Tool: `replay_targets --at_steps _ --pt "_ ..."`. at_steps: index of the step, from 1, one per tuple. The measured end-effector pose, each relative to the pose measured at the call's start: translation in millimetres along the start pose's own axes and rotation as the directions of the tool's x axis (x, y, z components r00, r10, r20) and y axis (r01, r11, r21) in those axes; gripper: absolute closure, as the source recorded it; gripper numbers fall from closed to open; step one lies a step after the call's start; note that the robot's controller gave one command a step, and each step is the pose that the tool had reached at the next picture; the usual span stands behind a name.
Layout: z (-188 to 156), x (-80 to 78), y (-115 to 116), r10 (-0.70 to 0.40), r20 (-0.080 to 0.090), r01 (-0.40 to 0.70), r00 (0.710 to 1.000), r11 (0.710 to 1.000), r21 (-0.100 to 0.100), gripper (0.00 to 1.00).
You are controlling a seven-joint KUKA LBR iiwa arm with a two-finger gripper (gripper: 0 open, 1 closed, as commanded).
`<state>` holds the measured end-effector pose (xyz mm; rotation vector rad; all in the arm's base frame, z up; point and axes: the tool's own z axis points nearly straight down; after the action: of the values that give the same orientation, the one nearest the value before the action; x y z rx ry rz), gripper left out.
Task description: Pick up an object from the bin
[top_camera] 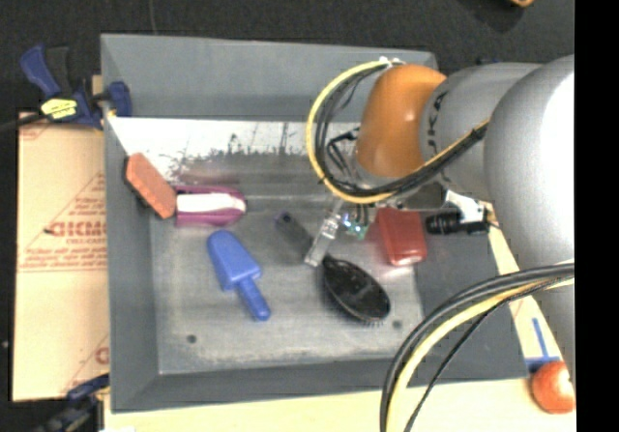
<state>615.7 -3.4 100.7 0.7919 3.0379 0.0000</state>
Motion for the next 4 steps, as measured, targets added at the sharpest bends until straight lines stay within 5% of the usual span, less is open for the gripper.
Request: replay_targets --at_steps 1,2,4 --pt "30.0 9.4 2.7 0.072 0.009 -0.072 0.997 0.997 -0.004 0.0" --pt "29.4 14.9 0.1 0.076 0.009 -0.076 0.997 0.997 -0.003 1.0" --pt "24.5 14.3 -0.6 0.074 0.012 -0.074 0.997 0.997 -0.004 1.0"
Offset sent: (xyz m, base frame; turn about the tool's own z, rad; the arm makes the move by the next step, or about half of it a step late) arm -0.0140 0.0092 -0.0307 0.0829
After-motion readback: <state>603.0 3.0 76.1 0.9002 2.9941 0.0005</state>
